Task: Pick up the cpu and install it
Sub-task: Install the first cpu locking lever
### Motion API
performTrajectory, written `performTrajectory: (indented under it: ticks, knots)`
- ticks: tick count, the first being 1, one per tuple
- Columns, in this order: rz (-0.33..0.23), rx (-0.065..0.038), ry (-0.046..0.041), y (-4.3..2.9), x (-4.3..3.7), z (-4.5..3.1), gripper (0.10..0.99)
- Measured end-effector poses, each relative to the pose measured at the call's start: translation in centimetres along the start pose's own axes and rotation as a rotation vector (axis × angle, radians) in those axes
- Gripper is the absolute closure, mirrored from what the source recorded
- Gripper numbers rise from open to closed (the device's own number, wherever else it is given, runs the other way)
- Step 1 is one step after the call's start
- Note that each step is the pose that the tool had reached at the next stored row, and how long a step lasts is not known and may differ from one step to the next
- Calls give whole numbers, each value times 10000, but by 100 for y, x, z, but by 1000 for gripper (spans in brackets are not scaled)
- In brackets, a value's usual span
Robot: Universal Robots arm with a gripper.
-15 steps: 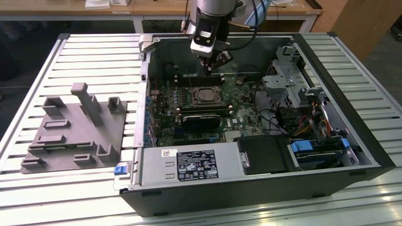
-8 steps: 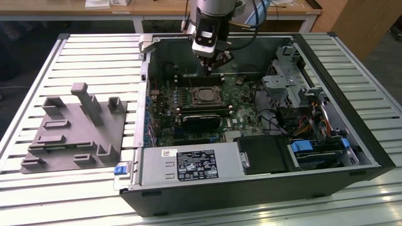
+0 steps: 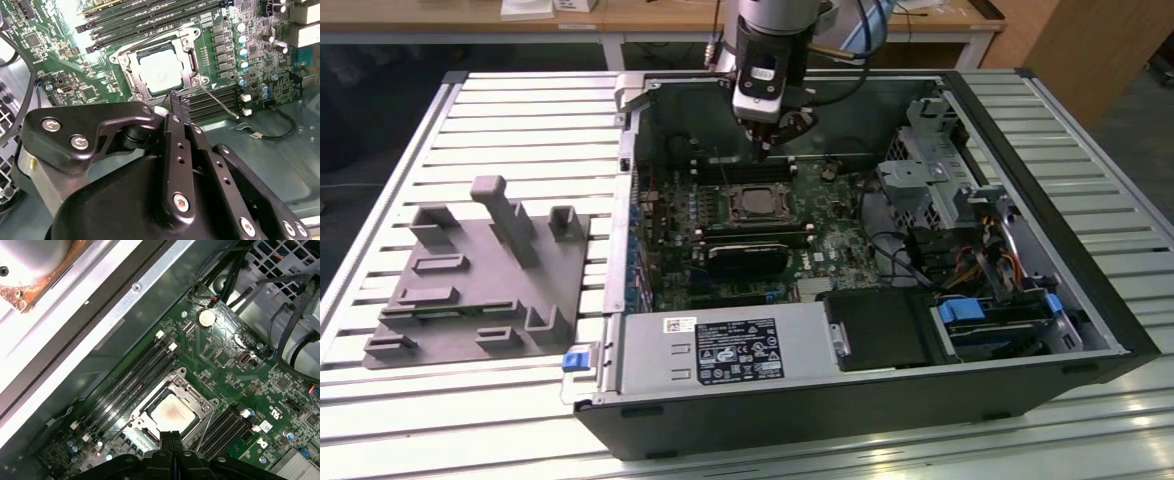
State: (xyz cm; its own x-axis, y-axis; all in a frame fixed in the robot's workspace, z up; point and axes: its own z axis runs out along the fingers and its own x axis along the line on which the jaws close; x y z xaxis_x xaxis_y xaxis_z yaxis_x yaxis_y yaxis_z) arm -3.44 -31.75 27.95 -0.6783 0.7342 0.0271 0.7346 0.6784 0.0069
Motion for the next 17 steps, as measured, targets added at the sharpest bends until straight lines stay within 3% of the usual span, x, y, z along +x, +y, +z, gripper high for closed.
performTrajectory:
  ticks: [17]
  knots:
    - [-1031, 28, 7, 0, 0, 0, 980]
